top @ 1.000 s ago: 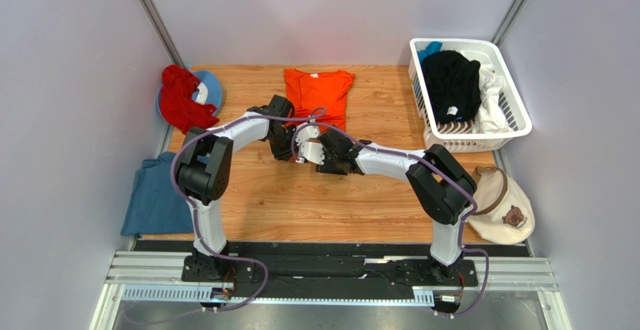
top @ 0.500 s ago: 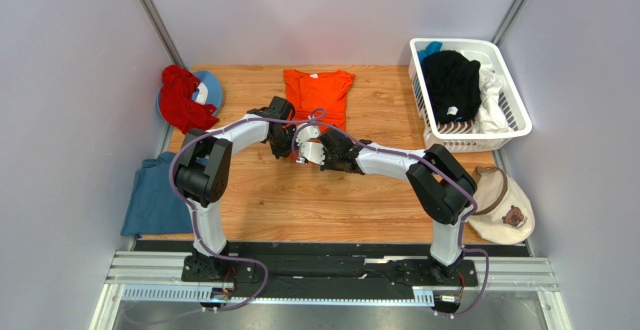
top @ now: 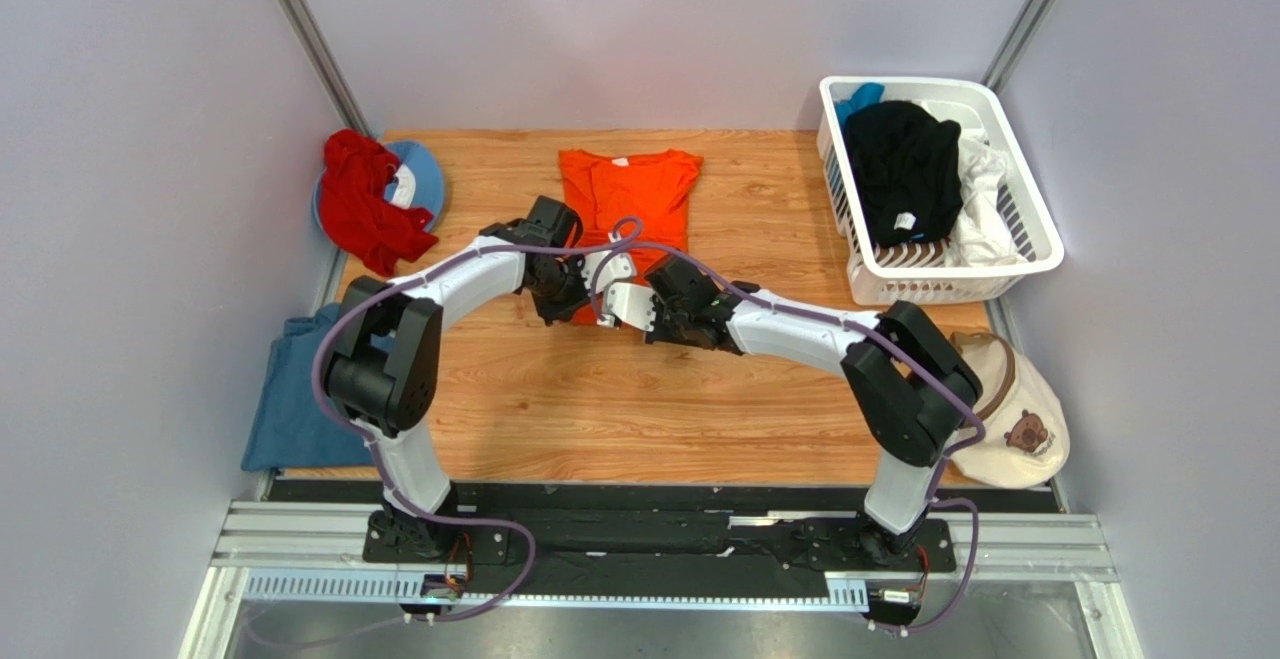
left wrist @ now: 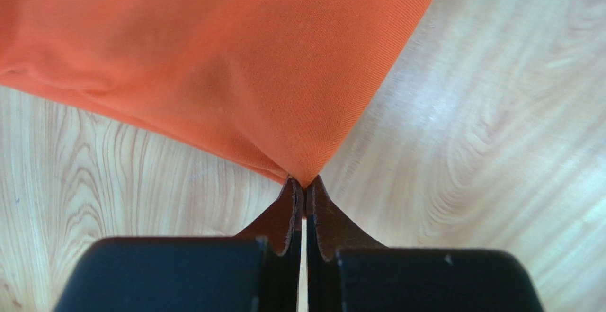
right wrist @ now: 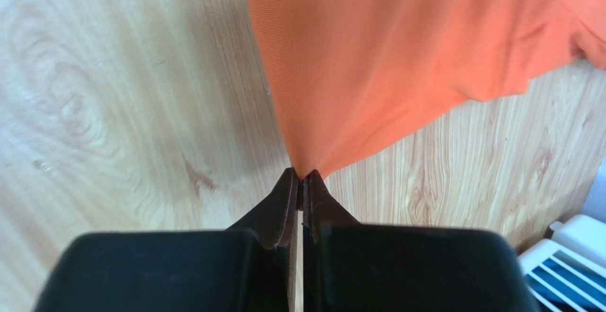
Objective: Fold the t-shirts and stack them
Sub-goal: Fold the tshirt
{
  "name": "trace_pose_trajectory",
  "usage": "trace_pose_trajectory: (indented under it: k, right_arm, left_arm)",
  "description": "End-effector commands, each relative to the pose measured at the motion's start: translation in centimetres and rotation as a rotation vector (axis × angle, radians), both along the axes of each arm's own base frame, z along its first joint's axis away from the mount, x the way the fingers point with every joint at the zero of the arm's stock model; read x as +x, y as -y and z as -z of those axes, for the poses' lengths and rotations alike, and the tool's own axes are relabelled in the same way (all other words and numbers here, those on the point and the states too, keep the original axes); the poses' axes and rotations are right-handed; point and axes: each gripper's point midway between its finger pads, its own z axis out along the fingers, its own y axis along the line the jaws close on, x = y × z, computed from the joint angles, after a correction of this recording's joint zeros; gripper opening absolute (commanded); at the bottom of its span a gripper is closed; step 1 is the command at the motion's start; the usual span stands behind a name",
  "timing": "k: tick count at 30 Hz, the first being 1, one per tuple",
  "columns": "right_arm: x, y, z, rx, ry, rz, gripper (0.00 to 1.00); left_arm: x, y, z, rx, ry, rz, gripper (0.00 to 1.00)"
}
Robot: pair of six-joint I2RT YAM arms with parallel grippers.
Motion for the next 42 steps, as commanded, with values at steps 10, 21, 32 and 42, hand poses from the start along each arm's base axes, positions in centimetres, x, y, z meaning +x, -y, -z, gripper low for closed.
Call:
trace_pose_trajectory:
  k: [10, 21, 32, 42]
  right_arm:
    - [-7.3, -1.8, -5.0, 0.125, -0.073, -0.03, 0.0]
    - [-15.3, -3.9, -6.7, 0.165, -0.182, -0.174, 0.0]
    - [-18.0, -4.3, -7.9, 0.15, -0.149, -0.234, 0.0]
    - [-12.5, -3.9, -12.3, 0.138, 0.076, -0.144, 0.0]
  left_arm:
    - [-6.2, 0.5, -3.8, -0.041, -0.019, 0.019, 0.0]
    - [-11.0, 0.0, -6.2, -0.12, 0.022, 0.043, 0.0]
    - [-13.9, -1.1, -8.8, -0.161, 0.087, 0.055, 0.0]
    - [-7.8, 0.8, -12.1, -0.166, 0.256, 0.044, 0.0]
